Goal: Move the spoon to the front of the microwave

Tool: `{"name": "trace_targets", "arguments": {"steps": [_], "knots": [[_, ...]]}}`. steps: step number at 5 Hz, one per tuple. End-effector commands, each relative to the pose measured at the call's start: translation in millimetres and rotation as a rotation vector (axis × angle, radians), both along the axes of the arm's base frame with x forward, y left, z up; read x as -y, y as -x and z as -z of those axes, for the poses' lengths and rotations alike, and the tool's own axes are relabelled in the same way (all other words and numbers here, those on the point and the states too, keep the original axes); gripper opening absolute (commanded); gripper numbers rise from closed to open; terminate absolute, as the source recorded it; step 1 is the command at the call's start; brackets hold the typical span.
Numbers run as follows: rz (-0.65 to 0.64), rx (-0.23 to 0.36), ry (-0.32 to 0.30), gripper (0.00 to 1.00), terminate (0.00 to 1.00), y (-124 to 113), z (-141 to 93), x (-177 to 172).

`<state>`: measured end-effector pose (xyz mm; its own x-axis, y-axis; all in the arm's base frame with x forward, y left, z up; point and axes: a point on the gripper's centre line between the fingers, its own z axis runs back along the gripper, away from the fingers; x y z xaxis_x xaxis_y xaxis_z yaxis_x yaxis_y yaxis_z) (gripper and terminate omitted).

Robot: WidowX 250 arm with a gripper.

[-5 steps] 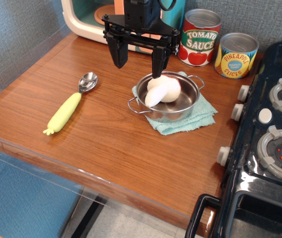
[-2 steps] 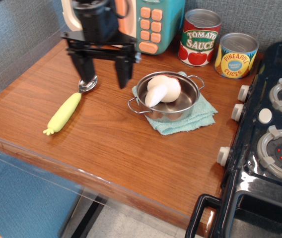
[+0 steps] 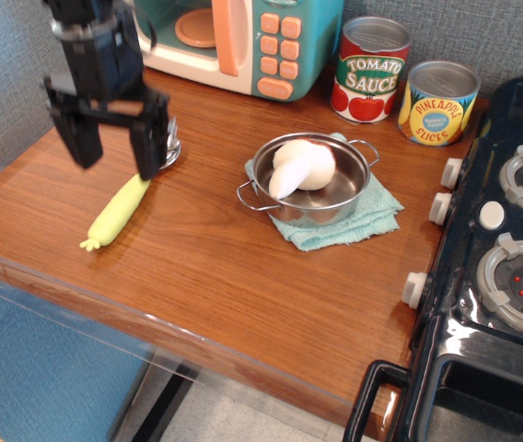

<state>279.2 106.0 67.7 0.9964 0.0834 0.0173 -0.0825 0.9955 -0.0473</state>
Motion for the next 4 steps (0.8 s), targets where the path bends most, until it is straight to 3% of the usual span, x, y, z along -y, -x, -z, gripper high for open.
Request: {"name": "trace_targets", "arguments": {"steps": [1, 4], "knots": [[-0.01, 0.015, -0.063, 1.0, 0.0, 1.0, 21.6, -31.9], [-0.058, -0.021, -0.055, 1.0, 0.0, -5.5, 62.8, -22.9]]}}
